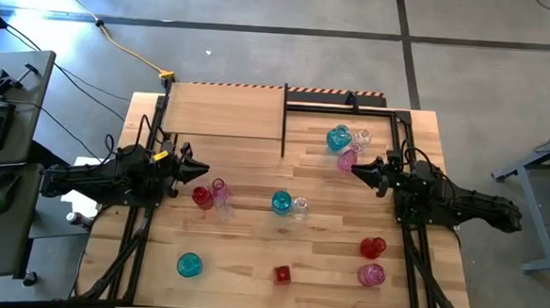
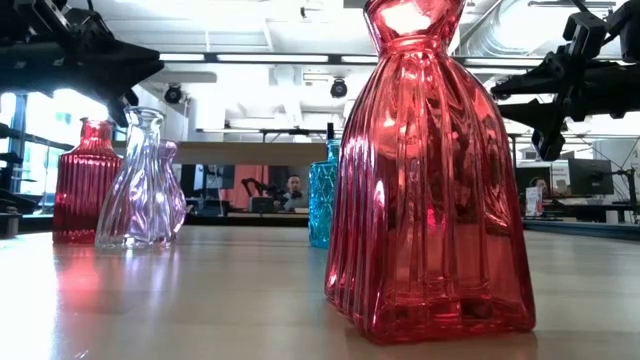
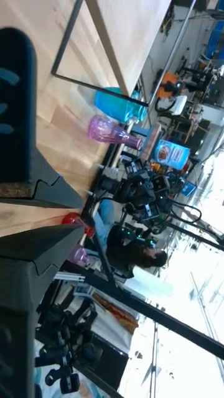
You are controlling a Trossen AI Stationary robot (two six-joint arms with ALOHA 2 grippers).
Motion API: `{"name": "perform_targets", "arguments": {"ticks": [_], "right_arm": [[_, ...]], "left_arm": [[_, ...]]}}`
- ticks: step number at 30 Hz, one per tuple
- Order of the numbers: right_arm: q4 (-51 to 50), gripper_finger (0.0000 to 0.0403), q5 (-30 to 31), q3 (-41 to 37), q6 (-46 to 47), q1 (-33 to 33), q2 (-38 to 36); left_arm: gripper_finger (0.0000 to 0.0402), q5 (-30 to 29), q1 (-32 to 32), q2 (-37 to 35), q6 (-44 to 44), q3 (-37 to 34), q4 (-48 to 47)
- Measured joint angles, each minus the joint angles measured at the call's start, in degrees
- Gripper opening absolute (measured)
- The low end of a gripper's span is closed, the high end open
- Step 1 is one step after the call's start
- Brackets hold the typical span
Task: Sort vases onto shelf
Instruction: Put the middle left purple vase on the shelf
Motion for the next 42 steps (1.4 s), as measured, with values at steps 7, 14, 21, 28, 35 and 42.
{"name": "perform_targets", "arguments": {"ticks": [7, 14, 21, 28, 35, 42], "right_arm": [[0.0, 0.0117, 0.0, 0.0, 0.0, 0.0, 0.0], [0.0, 0.0117, 0.0, 0.0, 0.0, 0.0, 0.0], [0.0, 0.0117, 0.0, 0.0, 0.0, 0.0, 0.0], [0.0, 0.0117, 0.0, 0.0, 0.0, 0.0, 0.0], [0.0, 0.0117, 0.0, 0.0, 0.0, 0.0, 0.0], [0.0, 0.0117, 0.0, 0.0, 0.0, 0.0, 0.0]], "left_arm": [[0.0045, -3.5, 0.0, 0.0, -1.5, 0.0, 0.0], [0.0045, -3.6, 0.0, 0.0, -1.5, 0.0, -1.7], [0.0044, -1.8, 0.0, 0.0, -3.8, 0.0, -5.5], [0.0044, -1.5, 0.0, 0.0, -9.9, 0.8, -7.1], [0.0044, -1.4, 0.0, 0.3, -7.2, 8.8, -18.6], [0.0044, -1.6, 0.0, 5.0, -6.9, 17.2, -26.8]]}}
